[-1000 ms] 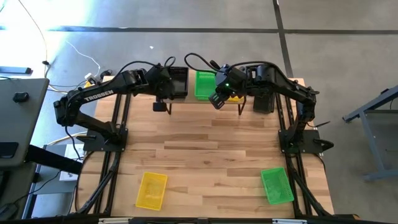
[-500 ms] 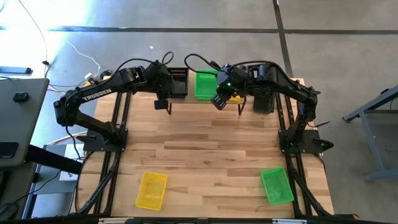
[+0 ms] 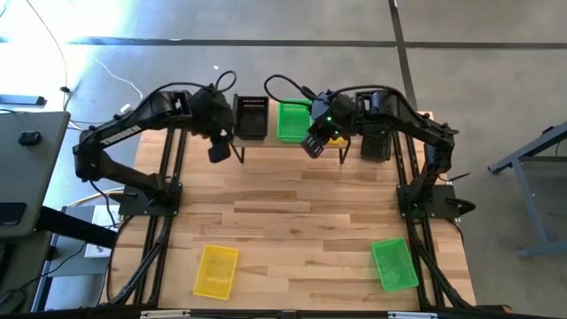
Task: Stack baskets on shelf by color
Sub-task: Stack the yellow bin on top of the other yellow bins on the shelf
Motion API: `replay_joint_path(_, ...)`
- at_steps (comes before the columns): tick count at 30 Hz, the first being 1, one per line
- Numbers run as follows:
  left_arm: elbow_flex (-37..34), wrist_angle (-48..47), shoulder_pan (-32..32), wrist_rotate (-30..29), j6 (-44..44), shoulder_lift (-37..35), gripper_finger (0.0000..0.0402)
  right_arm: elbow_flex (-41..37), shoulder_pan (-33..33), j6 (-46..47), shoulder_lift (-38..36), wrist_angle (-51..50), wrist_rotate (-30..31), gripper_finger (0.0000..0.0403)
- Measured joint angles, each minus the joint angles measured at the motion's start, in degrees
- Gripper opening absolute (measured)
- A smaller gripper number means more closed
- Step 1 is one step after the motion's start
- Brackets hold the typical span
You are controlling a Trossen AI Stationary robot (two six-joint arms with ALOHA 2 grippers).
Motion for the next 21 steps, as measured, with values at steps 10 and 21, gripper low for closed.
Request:
replay_joint_path(10, -4.3, -5.35, -13.08, -0.87, -25.17, -6.91, 0.0175, 0.0, 3.68, 5.26, 0.02, -0.03, -2.59, 0.0114)
replay_joint_path(21, -15.06, -5.32, -35.0, -8.12, -60.15, -14.1, 0.0175, -2.26, 11.41, 13.28, 0.12, 1.65, -2.83, 0.0114)
